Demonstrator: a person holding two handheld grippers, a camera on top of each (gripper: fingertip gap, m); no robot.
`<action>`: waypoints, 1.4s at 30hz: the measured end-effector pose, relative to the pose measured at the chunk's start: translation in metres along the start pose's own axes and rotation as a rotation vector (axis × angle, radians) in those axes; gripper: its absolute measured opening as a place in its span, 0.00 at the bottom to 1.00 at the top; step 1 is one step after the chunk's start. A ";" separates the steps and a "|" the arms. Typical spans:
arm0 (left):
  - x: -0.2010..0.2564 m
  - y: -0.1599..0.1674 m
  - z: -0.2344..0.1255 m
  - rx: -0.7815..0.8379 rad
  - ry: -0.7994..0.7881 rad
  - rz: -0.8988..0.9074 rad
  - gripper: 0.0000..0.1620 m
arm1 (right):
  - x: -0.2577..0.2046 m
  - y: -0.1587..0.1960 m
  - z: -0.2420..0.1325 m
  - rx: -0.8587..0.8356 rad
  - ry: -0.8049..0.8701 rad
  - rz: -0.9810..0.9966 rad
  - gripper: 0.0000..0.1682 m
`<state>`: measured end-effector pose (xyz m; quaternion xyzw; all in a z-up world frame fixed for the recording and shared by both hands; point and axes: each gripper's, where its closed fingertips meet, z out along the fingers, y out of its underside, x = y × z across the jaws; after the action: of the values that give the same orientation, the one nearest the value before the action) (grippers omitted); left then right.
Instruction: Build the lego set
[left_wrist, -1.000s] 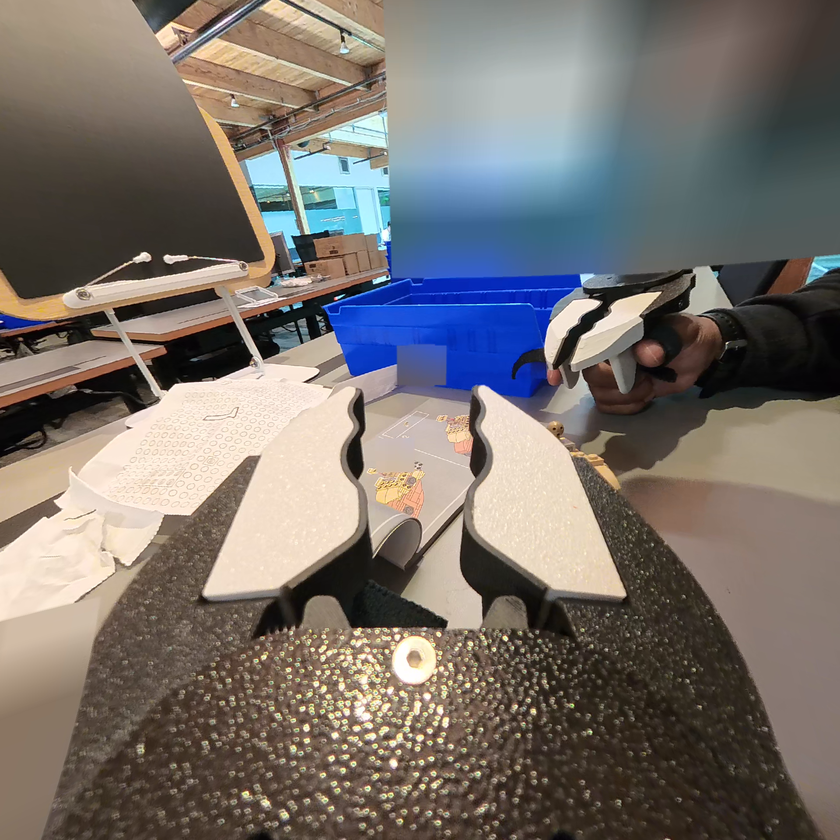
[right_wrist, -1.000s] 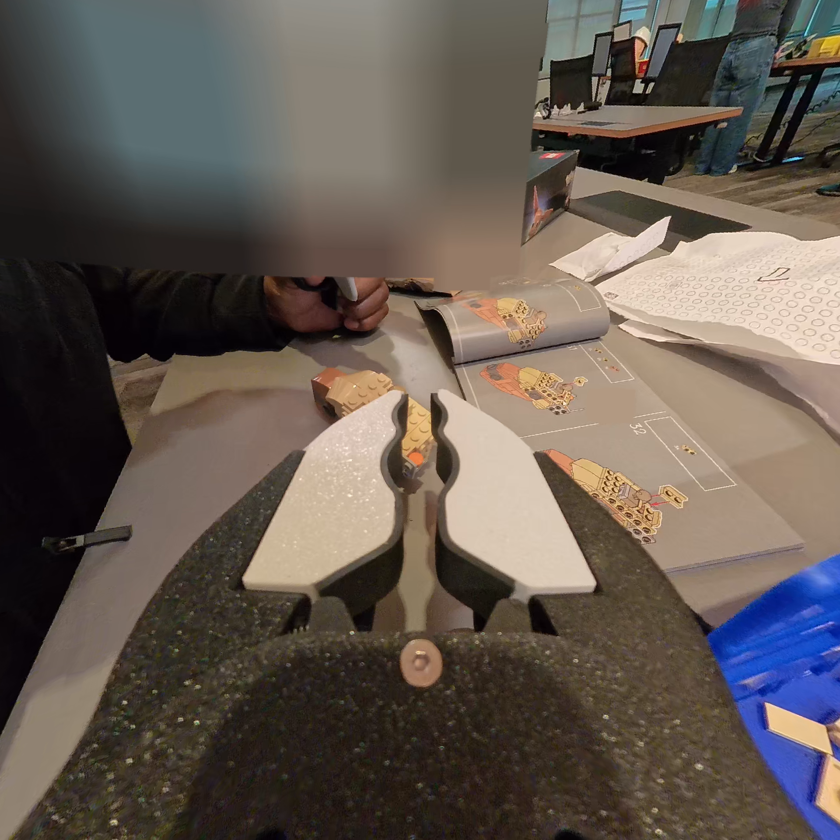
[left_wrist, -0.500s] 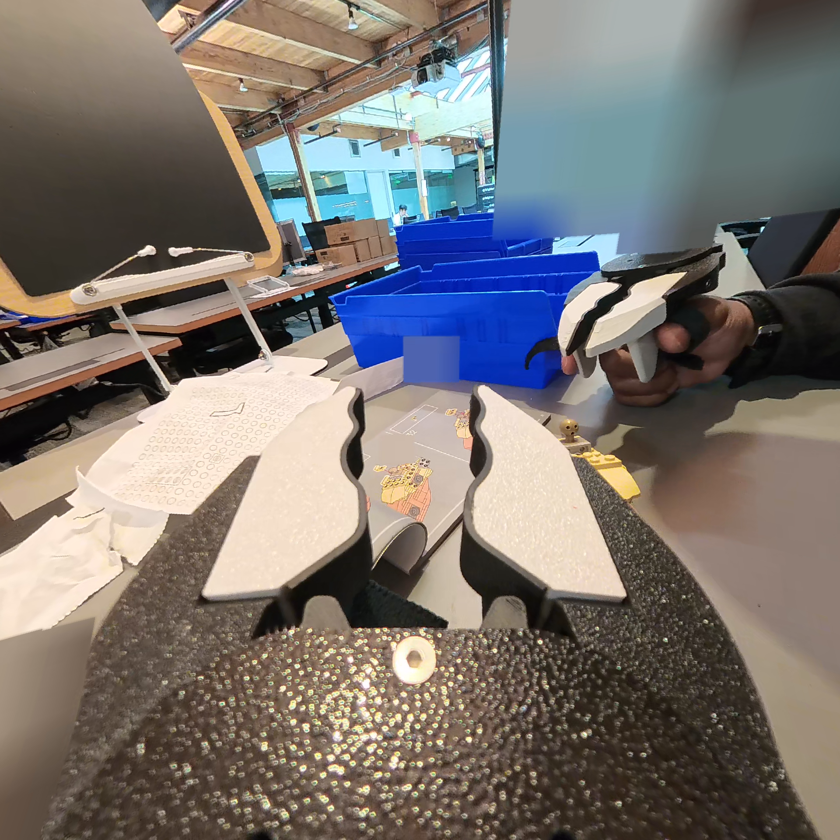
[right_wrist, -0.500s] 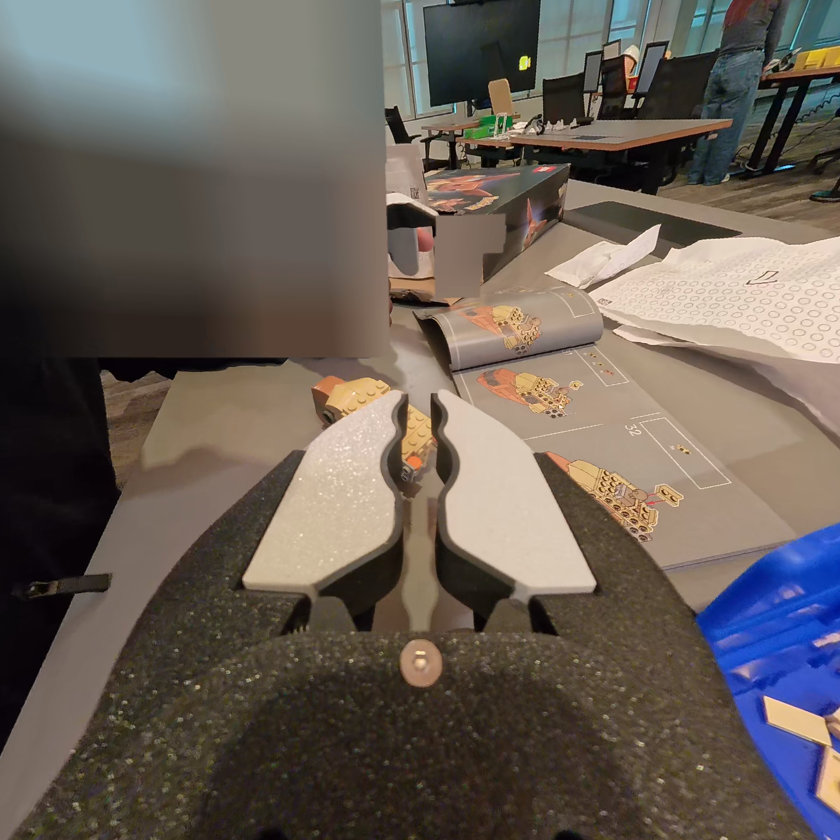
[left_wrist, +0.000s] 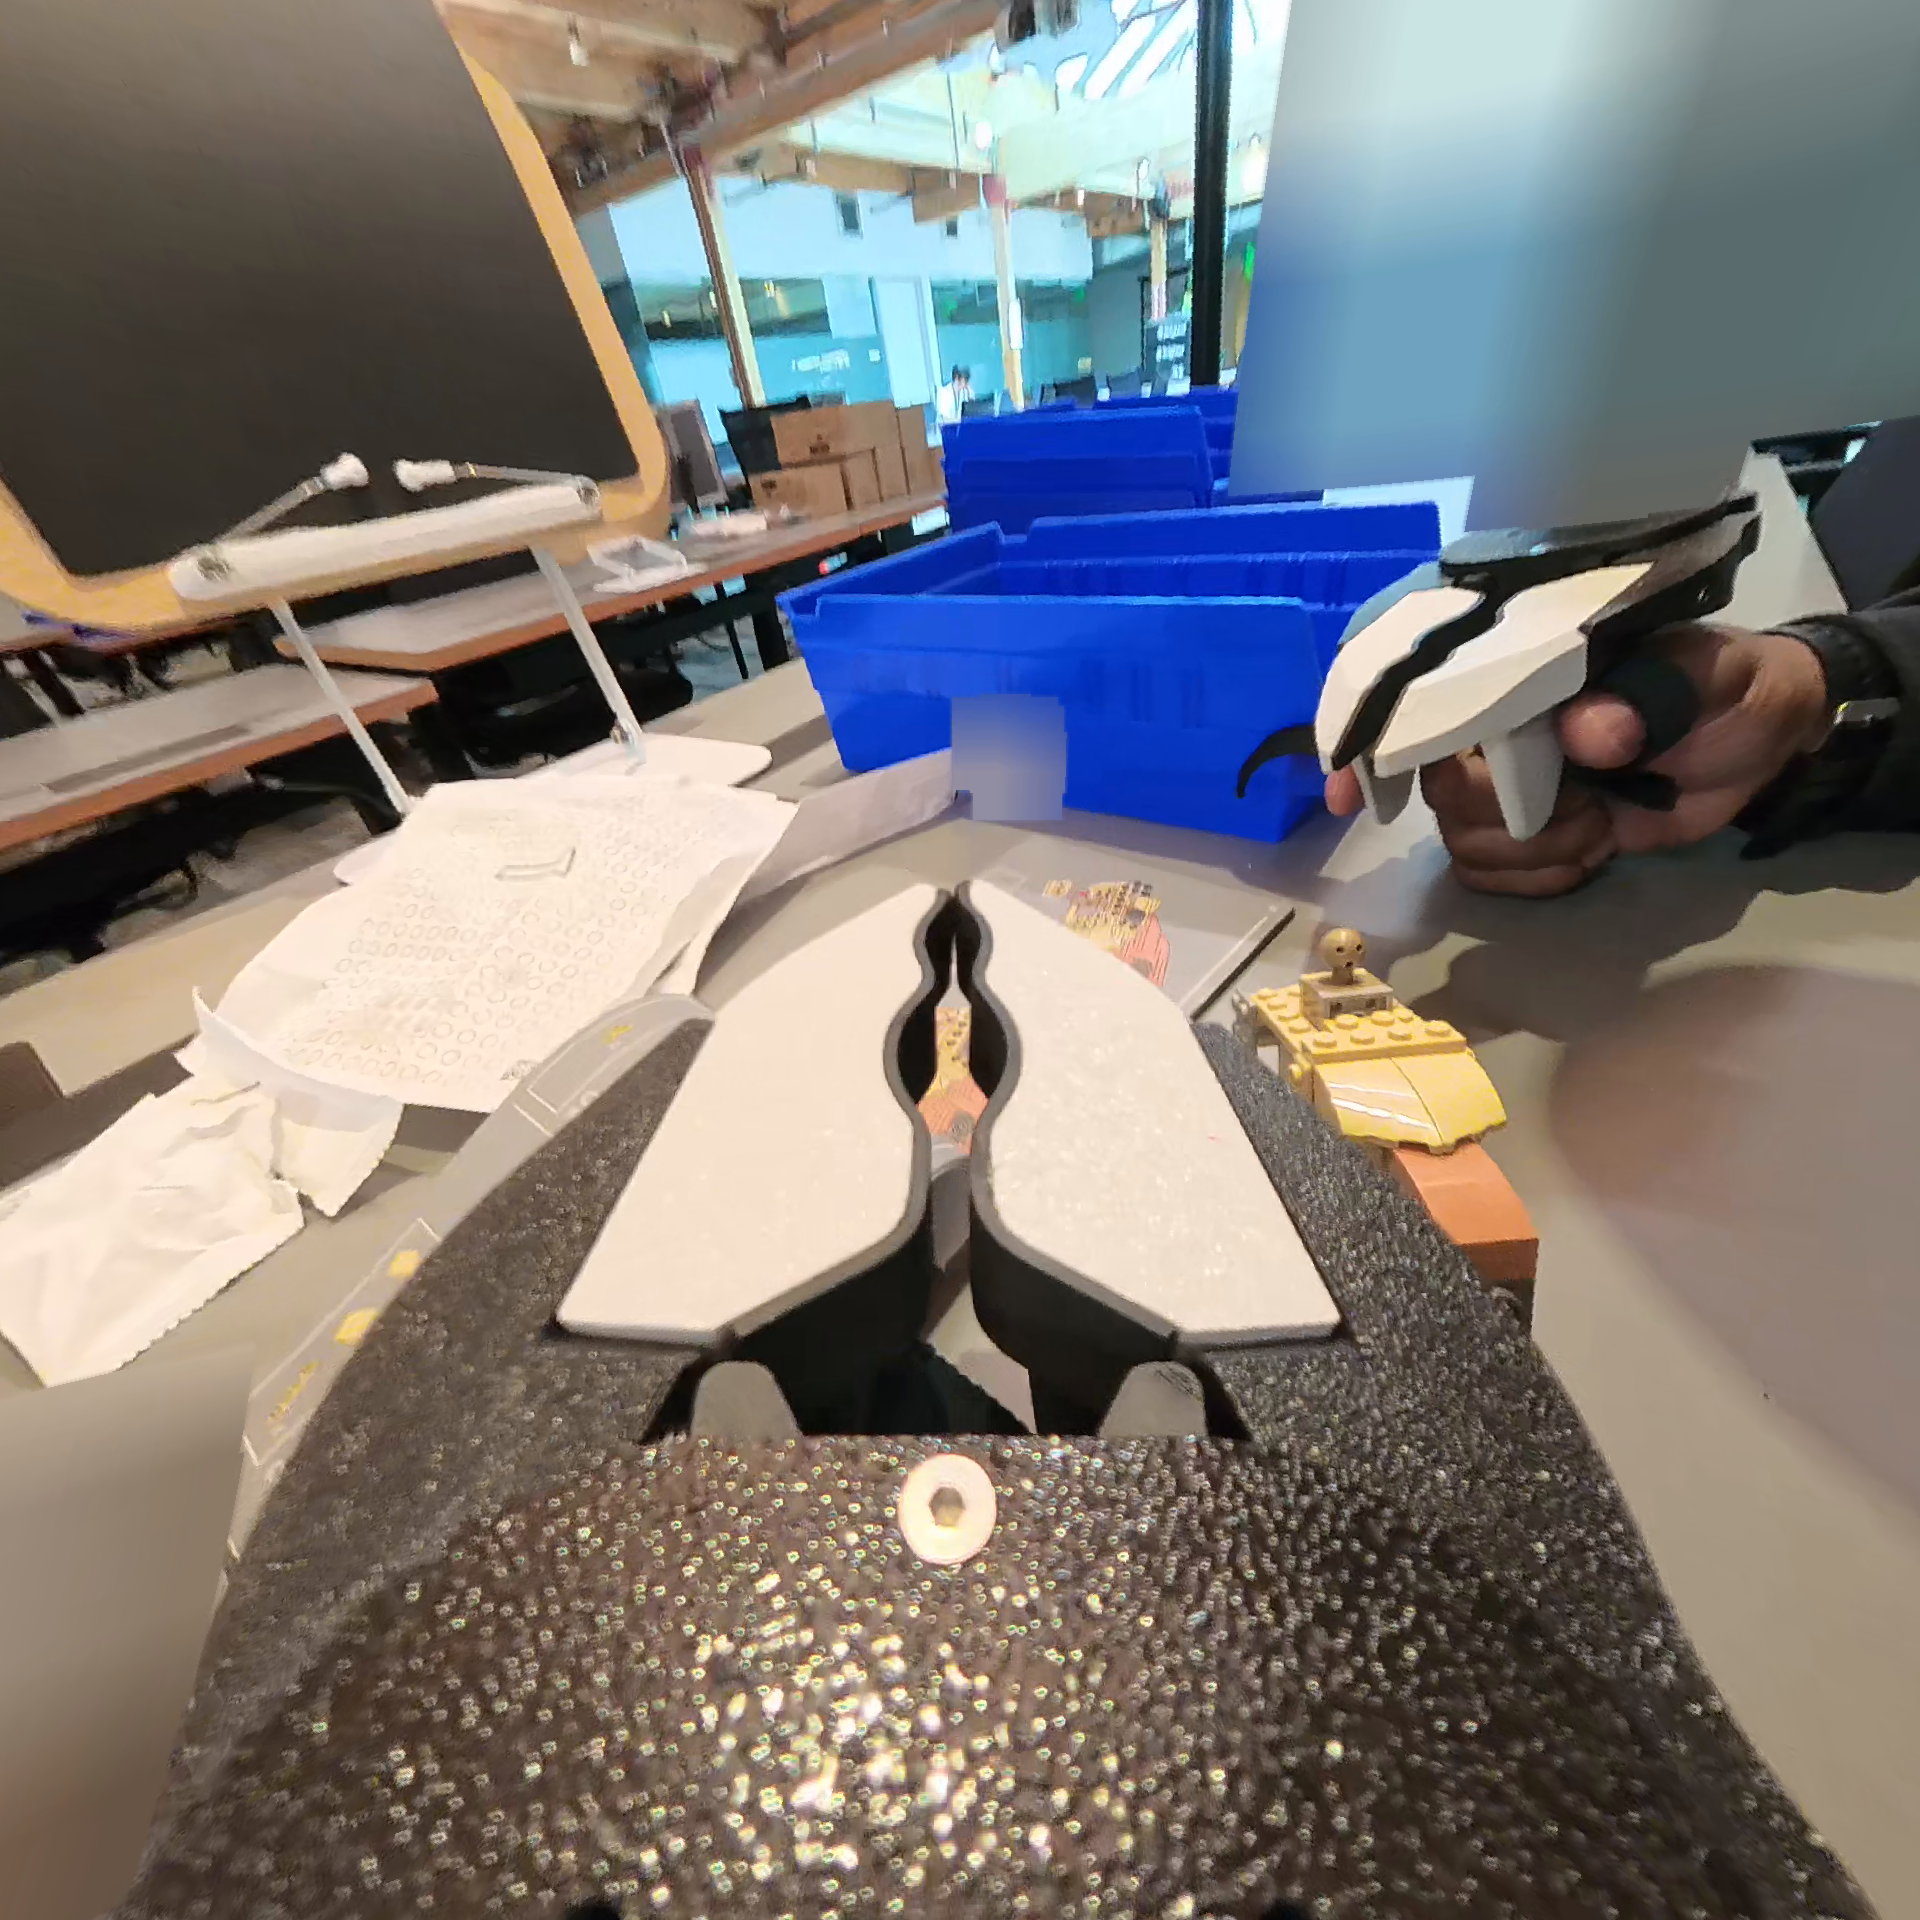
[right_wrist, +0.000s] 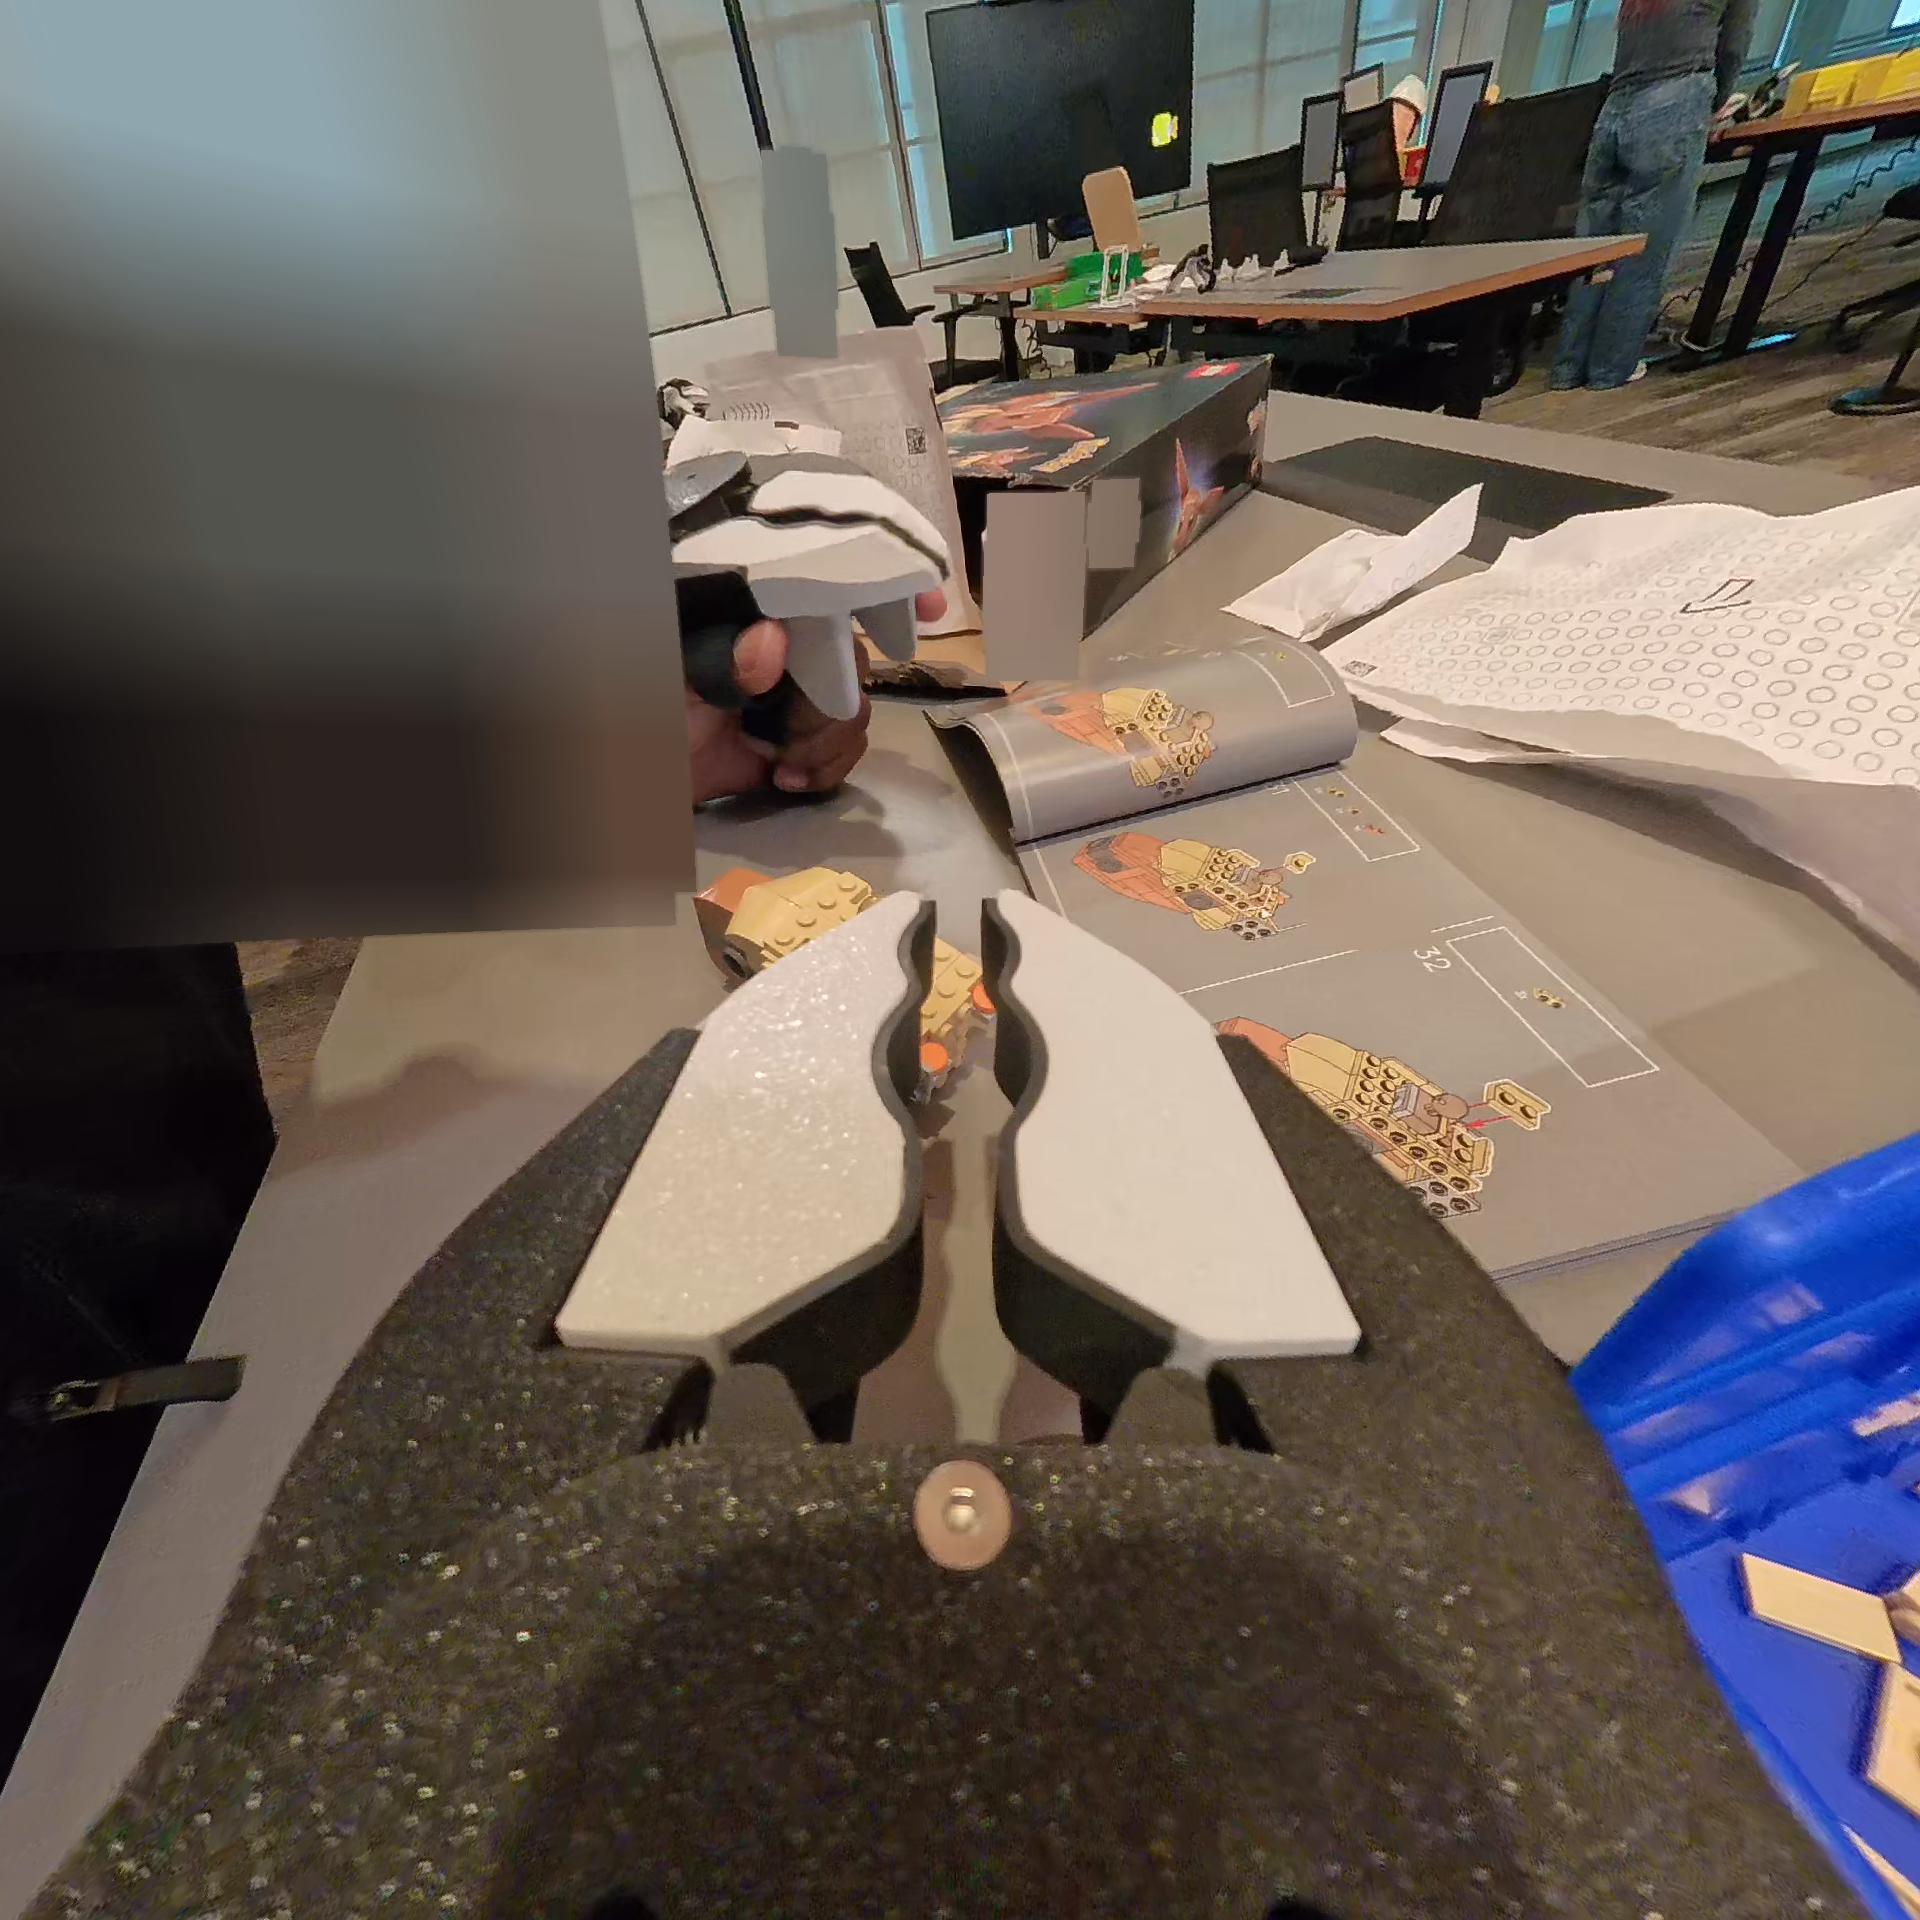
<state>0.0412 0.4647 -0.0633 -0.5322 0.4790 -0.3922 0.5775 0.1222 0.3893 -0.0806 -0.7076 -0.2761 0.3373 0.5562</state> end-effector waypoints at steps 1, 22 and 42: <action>0.000 0.002 0.001 -0.017 0.002 -0.007 0.00 | 0.000 0.000 0.000 -0.001 0.001 0.003 0.05; -0.016 0.044 0.023 -0.331 -0.117 -0.259 0.00 | 0.022 0.018 0.019 -0.158 0.222 -0.021 0.00; 0.001 0.040 0.027 -0.318 -0.058 -0.166 0.00 | 0.025 0.026 0.025 -0.216 0.149 0.068 0.00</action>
<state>0.0649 0.4752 -0.1039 -0.6657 0.4727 -0.3422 0.4651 0.1187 0.4172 -0.1138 -0.7954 -0.2447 0.2705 0.4840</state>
